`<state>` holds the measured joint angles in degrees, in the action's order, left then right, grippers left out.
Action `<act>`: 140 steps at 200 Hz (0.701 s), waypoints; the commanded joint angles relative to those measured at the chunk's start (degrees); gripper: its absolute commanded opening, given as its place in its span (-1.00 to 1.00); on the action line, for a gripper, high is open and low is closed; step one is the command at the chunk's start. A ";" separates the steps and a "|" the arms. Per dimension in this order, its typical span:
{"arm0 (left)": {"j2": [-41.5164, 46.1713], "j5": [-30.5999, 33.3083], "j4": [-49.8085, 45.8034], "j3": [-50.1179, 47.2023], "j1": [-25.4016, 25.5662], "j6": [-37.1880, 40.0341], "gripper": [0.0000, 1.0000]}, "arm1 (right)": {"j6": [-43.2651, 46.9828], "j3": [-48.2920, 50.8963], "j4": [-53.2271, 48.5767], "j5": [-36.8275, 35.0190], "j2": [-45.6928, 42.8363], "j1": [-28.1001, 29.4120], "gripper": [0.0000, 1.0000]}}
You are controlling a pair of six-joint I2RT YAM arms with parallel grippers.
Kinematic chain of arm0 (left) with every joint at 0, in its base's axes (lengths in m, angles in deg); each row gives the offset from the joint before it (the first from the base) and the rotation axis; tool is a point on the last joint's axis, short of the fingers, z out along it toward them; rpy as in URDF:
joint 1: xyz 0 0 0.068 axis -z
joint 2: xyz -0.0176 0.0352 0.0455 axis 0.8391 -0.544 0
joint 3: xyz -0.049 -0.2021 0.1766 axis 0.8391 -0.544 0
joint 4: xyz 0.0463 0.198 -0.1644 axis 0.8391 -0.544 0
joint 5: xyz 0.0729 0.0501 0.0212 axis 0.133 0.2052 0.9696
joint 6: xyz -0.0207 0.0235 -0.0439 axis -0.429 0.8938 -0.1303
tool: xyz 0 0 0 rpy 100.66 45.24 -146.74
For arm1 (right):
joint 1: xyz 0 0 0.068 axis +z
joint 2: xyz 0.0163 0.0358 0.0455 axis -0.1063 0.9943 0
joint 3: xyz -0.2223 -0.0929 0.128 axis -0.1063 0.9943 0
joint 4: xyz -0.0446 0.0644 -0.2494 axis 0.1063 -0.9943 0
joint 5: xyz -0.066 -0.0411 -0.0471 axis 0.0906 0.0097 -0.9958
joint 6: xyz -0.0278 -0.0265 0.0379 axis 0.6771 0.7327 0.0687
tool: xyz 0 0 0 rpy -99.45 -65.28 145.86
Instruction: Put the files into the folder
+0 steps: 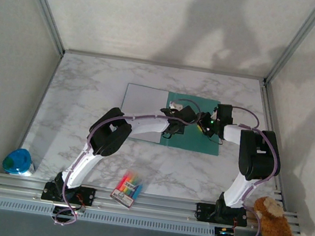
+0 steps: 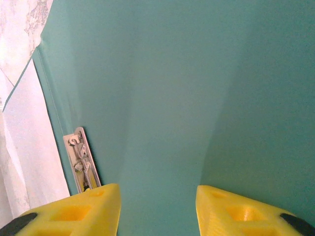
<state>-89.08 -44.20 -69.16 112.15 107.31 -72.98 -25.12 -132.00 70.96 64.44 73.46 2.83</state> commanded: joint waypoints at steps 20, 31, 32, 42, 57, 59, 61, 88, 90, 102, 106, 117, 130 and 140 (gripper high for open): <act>-1.04 -7.84 3.61 -3.41 -0.08 -0.75 -0.94 | -0.19 -0.96 -3.72 0.58 2.82 2.47 -0.11; -0.96 -8.51 3.82 -3.39 -0.08 -0.61 -0.95 | -0.22 -1.11 -3.75 0.64 3.11 2.59 -0.11; -0.95 -8.60 3.87 -3.42 -0.08 -0.62 -0.95 | -0.21 -1.16 -3.70 0.66 3.14 2.59 -0.11; -0.82 -9.30 4.33 -3.54 -0.08 -0.62 -0.95 | -0.26 -1.17 -3.69 0.62 3.15 2.67 -0.11; -0.34 -10.73 5.22 -3.57 -0.08 -0.67 -0.96 | -0.34 -1.14 -3.60 0.71 3.11 2.78 -0.11; -0.22 -10.78 5.35 -3.66 -0.08 -0.70 -0.97 | -0.31 -1.17 -3.58 0.63 3.09 2.79 -0.11; -0.13 -10.86 5.51 -3.66 -0.12 -0.75 -0.97 | -0.37 -1.14 -3.59 0.67 3.15 2.86 -0.11; 2.83 -11.20 7.44 -4.78 -0.34 -0.93 -0.97 | -0.75 -1.12 -3.16 0.54 3.52 3.22 -0.11; 3.05 -11.11 7.37 -4.73 -0.38 -0.92 -0.96 | -0.74 -1.17 -3.14 0.58 3.56 3.21 -0.12; 3.76 -10.06 6.36 -4.34 -0.74 -0.99 -0.96 | -0.80 -1.24 -3.23 0.55 3.77 3.30 -0.11; 4.01 -9.58 5.80 -4.16 -0.84 -1.12 -0.96 | -0.87 -1.30 -3.24 0.58 3.78 3.31 -0.11; 4.56 -8.34 4.53 -3.93 -1.26 -1.11 -0.96 | -0.83 -1.32 -3.26 0.57 3.89 3.32 -0.11; 5.32 -6.65 3.31 -3.85 -1.63 -0.95 -0.96 | -0.83 -1.43 -3.27 0.51 3.97 3.31 -0.11; 5.68 -5.25 2.25 -3.52 -1.99 -0.89 -0.95 | -0.68 -1.52 -3.39 0.46 4.01 3.30 -0.11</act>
<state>-84.75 -48.59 -64.24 108.89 105.62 -73.20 -25.12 -133.49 70.41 63.32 74.49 3.97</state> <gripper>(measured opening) 0.060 0.443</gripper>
